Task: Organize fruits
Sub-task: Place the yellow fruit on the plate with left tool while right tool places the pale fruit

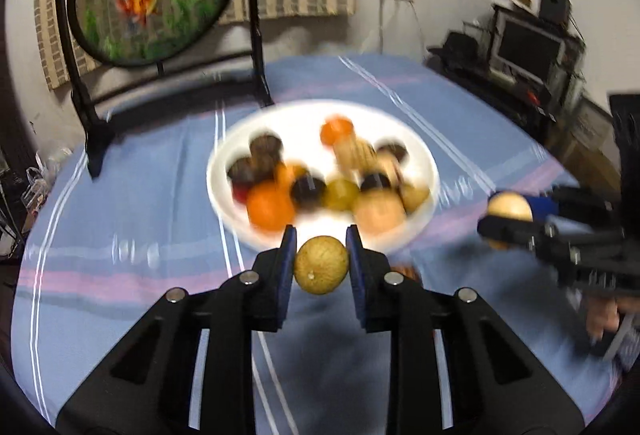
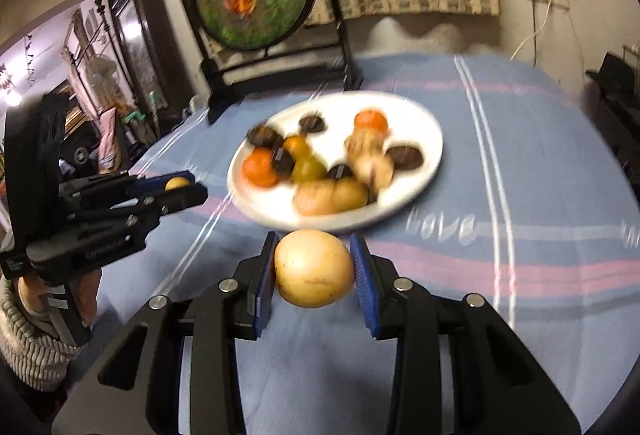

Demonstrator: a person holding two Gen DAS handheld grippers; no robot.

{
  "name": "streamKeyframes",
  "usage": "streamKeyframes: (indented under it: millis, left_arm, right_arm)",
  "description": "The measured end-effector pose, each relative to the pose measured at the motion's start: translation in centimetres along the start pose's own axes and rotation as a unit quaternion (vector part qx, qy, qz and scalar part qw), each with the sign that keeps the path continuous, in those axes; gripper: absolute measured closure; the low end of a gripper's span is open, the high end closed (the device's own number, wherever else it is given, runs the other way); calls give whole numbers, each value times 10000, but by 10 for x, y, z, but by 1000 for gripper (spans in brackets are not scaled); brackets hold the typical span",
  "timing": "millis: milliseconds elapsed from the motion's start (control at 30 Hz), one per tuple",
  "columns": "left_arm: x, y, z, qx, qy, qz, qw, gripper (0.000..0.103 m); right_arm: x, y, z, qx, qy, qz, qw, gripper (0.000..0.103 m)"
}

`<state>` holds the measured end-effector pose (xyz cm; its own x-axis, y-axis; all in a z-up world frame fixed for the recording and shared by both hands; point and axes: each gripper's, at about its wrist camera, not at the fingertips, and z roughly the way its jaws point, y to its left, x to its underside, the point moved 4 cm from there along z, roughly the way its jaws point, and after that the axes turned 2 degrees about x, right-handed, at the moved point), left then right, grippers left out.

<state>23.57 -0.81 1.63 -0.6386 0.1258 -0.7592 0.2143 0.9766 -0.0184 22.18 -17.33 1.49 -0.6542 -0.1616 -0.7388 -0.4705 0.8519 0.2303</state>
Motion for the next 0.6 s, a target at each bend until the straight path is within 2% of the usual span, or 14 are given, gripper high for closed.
streamKeyframes:
  millis: [133,300,333,367,400,433,467,500,600]
  left_arm:
    - [-36,14,43,-94,-8,-310,9995,78]
    - [-51,20,86,9,107,-603,9981,77]
    - [-52,21,92,2,114,-638,9979,70]
    - [-54,23,96,-2,114,-668,9977,47]
    - [-54,24,97,2,46,-730,9973,38]
    - [-56,26,96,-2,-64,-778,9970,33]
    - [-58,27,95,-9,-112,-800,9967,33]
    - [-57,29,94,22,-119,-815,9966,33]
    - [-56,35,87,78,-119,-949,9954,32]
  right_arm:
    - [-40,-11,33,261,-170,30,9995,66]
    - [-57,-25,81,446,-127,79,9989,66]
    - [-58,-26,84,454,-133,72,9989,66]
    - [-58,-27,89,473,-116,49,9988,65]
    - [-58,-27,92,551,-62,-10,9985,62]
    - [-59,-27,92,586,-90,-60,9982,59]
    - [-60,-27,89,564,-177,-84,9982,42]
    - [-60,-28,84,595,-326,-70,9977,37]
    - [-63,-30,77,591,-441,-44,9973,37]
